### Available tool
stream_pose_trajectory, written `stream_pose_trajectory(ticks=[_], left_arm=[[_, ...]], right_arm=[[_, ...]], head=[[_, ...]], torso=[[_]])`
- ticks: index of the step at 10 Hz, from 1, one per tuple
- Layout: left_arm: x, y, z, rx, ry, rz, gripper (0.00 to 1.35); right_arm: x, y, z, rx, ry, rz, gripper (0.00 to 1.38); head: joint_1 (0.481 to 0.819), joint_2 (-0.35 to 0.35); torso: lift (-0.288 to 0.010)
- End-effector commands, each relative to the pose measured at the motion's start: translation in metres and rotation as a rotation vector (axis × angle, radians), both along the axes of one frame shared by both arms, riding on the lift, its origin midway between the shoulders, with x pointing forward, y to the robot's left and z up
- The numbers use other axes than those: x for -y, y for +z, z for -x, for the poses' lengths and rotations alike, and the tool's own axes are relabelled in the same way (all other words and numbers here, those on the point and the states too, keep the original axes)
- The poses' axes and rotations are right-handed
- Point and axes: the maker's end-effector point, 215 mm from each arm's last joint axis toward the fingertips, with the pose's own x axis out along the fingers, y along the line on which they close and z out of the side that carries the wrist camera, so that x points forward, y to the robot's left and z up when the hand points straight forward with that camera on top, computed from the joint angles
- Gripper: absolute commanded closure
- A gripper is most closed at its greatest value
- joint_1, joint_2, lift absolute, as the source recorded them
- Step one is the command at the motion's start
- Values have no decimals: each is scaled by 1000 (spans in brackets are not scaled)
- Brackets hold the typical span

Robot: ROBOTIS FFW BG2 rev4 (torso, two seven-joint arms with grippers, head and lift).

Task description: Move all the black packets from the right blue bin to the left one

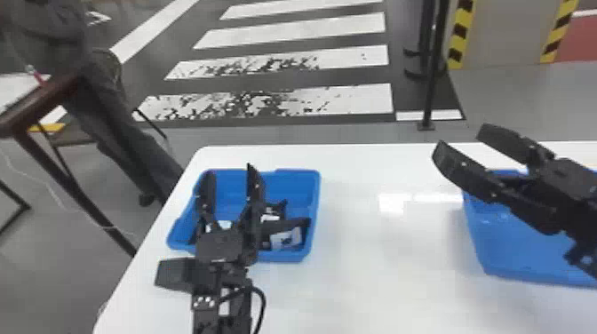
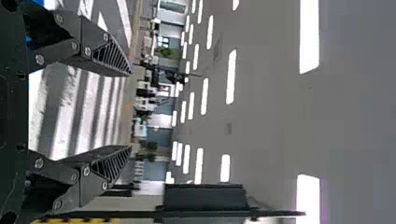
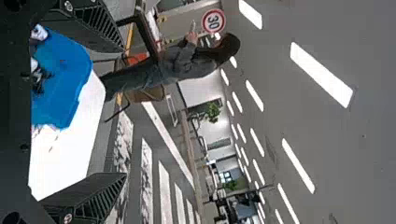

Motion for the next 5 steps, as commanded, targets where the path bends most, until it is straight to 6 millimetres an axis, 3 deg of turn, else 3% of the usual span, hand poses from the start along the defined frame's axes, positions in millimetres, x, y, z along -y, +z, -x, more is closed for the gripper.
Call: stream_pose_trajectory(ticks=[1,2,5], left_arm=[[1,32,42,80,-10,58,203],[3,49,64,82,-24,58,203],[-3,52,103,30,-24,175,203]], right_arm=[[32,-7,-12,-4,-85,80,76],[64,-26,-24,-43,-157,150,76],[138,-80,-36,-176,-305,313,79]], head=[[687,220],[688,198],[695,111]], torso=[[-140],[-140],[-140]])
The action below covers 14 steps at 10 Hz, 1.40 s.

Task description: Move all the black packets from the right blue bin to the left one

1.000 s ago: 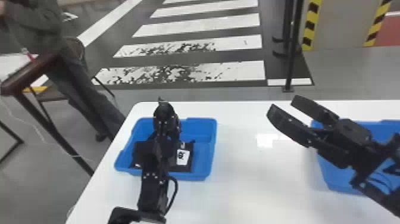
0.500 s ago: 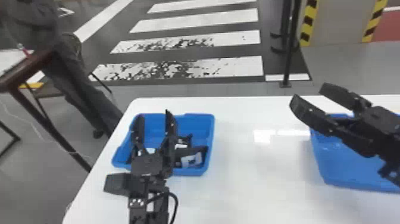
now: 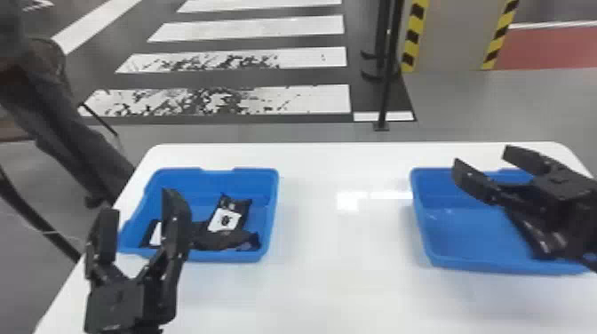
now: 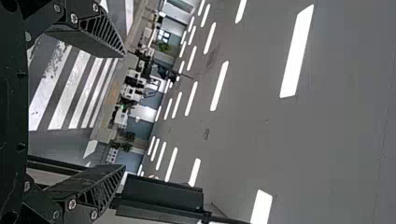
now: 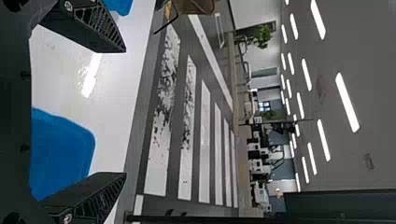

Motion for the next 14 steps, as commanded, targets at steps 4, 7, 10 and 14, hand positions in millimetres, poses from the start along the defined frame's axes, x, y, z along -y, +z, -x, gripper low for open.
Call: stream_pose_trajectory(ticks=[4,7,10,14], left_arm=[[38,-2,-5,-19,-101,42,203],[45,-9,-8,-44,-122,44,203],[53,-17,-13,-82,-144,35,203],[56,-15,-15,-83,-149,19,203]], right_arm=[[96,-88,-6,-228,-207,157,78],[134,-120,0,-370,-286,216,78],[156,-134,3,-447,-334,252,78],[159,-162,-3,-536,-328,280,82]], head=[[695,-13],[695,-128],[695,-169],[695,-200]], torso=[[-140],[-140],[-140],[-140]])
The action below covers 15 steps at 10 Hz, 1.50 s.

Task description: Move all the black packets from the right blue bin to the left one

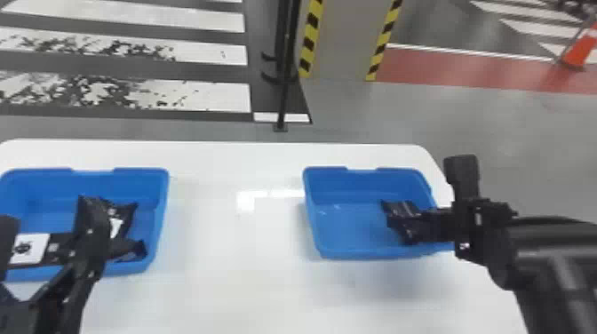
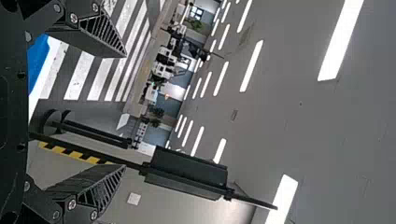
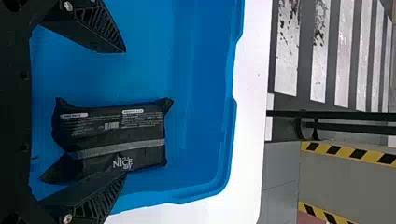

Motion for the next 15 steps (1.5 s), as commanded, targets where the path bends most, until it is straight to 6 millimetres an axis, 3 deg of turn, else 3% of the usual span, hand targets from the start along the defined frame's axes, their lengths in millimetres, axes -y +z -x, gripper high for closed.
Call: stream_pose_trajectory(ticks=[1,4,6,12,13,15], left_arm=[[1,1,0,2,-2,-1,203],[1,3,0,10,-1,-3,203],[2,6,0,17,-2,-6,203],[0,9,1,27,3,-12,203],[-1,10,0,30,5,-13,203],[-1,9,0,28,5,-16,205]], right_arm=[[2,-8,-4,-23,-4,-2,84],[6,-25,-2,-78,-29,12,91],[7,-25,-4,-86,-35,20,108],[8,-30,15,-140,-63,34,243],[8,-33,19,-156,-71,23,383],[8,-32,22,-163,-77,29,1018]], head=[[695,-199],[695,-206],[695,-207],[695,-210],[695,-210],[695,-213]], torso=[[-140],[-140],[-140],[-140],[-140],[-140]])
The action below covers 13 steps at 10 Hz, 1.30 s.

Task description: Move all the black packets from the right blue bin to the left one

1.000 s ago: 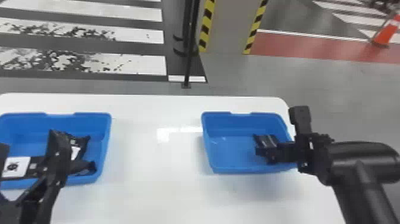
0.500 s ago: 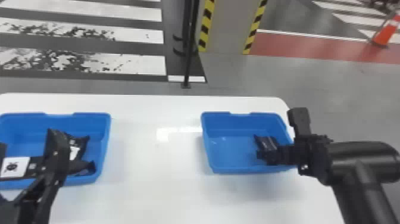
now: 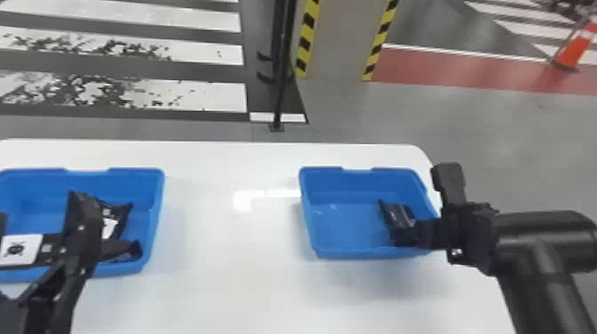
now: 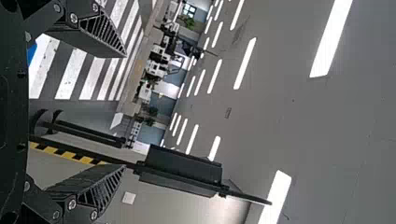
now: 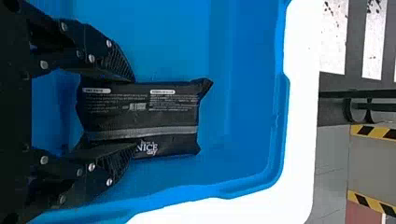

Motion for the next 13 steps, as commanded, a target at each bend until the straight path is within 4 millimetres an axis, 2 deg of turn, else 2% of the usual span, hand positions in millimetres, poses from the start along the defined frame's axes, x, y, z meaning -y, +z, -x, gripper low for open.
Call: stream_pose_trajectory(ticks=[1,4,8,10,11,12,13], left_arm=[[-1,-1,0,-2,1,-2,206],[-1,2,1,7,3,-5,209],[-1,5,1,19,5,-6,209],[0,6,1,23,2,-2,206],[-2,4,-1,18,3,21,203],[-8,0,-5,5,8,58,203],[-8,-4,-13,-11,-7,109,202]], right_arm=[[-3,9,-6,40,10,4,1124],[-20,44,-29,199,56,-4,1162],[-40,78,-49,372,106,-56,1162],[-62,98,-60,459,171,-110,1164],[-93,116,-61,514,240,-153,1164],[-133,129,-57,553,317,-209,1162],[-168,145,-48,586,384,-247,1162]], head=[[695,-215],[695,-195],[695,-169],[695,-148],[695,-141],[695,-116],[695,-67]], torso=[[-140],[-140],[-140],[-140],[-140],[-140],[-140]])
